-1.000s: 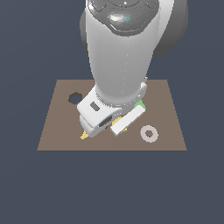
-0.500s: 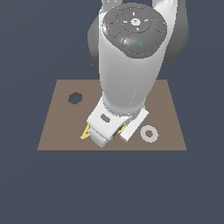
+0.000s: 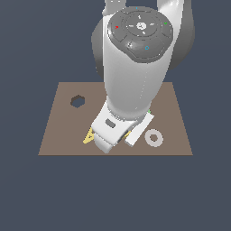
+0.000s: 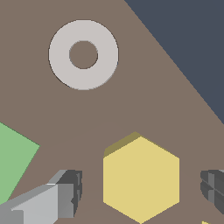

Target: Insert a designated object into the corresponding slot on a board.

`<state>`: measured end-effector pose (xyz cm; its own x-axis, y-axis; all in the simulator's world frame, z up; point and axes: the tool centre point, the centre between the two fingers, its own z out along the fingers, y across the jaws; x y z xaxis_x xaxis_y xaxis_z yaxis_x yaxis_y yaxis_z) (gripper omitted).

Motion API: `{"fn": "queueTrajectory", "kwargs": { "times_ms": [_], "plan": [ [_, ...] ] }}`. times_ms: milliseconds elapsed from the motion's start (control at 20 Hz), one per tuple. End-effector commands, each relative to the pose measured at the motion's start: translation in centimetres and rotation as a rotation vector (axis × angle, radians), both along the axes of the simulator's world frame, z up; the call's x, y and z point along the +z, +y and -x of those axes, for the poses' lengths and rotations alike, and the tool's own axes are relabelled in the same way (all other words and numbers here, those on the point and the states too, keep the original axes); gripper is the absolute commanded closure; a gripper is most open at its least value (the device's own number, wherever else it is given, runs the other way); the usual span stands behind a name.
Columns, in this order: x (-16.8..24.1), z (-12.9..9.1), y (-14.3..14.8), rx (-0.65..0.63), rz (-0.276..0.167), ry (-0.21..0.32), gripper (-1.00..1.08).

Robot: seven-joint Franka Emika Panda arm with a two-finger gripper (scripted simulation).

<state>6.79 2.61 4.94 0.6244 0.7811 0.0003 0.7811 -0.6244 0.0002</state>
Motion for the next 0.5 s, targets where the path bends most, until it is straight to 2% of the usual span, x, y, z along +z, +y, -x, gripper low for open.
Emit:
{"fn": "queueTrajectory", "kwargs": {
  "times_ms": [0,350,400,450],
  "plan": [
    [-0.3,0.0,0.0,0.0,0.0,0.001,-0.92],
    [-1.9,0.1,0.0,-0.001,0.0,0.0,-0.92],
    [-1.9,0.1,0.0,-0.001,0.0,0.0,1.08],
    [-1.9,0.1,0.0,-0.001,0.0,0.0,1.08]
  ]
}}
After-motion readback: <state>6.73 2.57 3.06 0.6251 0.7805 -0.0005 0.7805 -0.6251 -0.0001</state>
